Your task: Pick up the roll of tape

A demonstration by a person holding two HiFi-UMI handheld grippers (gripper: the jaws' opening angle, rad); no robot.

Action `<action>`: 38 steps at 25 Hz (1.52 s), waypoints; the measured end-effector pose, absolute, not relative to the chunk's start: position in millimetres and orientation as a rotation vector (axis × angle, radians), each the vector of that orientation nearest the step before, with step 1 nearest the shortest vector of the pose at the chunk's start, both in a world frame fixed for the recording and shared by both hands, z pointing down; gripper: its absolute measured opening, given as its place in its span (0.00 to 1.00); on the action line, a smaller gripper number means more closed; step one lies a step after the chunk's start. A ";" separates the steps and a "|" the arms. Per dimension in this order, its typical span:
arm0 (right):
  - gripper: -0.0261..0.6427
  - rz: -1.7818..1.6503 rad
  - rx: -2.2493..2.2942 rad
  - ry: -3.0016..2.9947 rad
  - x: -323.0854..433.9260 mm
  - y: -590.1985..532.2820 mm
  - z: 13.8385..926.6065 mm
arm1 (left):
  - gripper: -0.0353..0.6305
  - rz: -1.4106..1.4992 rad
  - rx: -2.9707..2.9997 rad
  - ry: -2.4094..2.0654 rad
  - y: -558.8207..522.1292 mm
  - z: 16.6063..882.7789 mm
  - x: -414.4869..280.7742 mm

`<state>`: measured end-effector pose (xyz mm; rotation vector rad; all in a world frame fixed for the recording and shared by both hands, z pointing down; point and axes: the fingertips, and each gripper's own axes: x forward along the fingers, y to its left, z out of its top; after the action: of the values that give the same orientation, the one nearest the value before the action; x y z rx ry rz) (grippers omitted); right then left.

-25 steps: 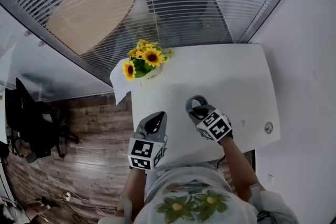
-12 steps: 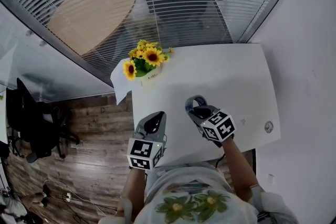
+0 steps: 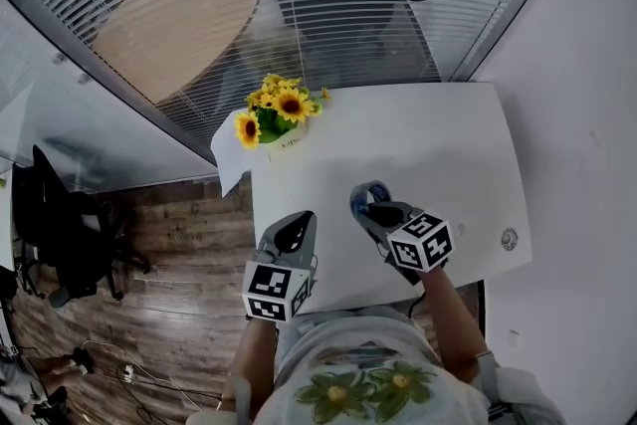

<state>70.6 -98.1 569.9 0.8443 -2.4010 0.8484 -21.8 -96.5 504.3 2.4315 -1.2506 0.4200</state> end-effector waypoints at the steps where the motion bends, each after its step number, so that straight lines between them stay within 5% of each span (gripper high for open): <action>1: 0.13 0.857 0.850 -2.408 70.3 -97.7 567.5 | 0.06 0.419 2.432 -1.249 -96.1 503.8 -21.5; 38: 0.11 1.207 0.975 -2.715 71.5 -72.8 483.3 | 0.06 0.417 2.486 -1.169 -74.4 491.1 1.4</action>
<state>71.5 -72.8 483.3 0.9754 -2.7154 1.2073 1.4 -74.4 491.1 2.4864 -1.1690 0.4173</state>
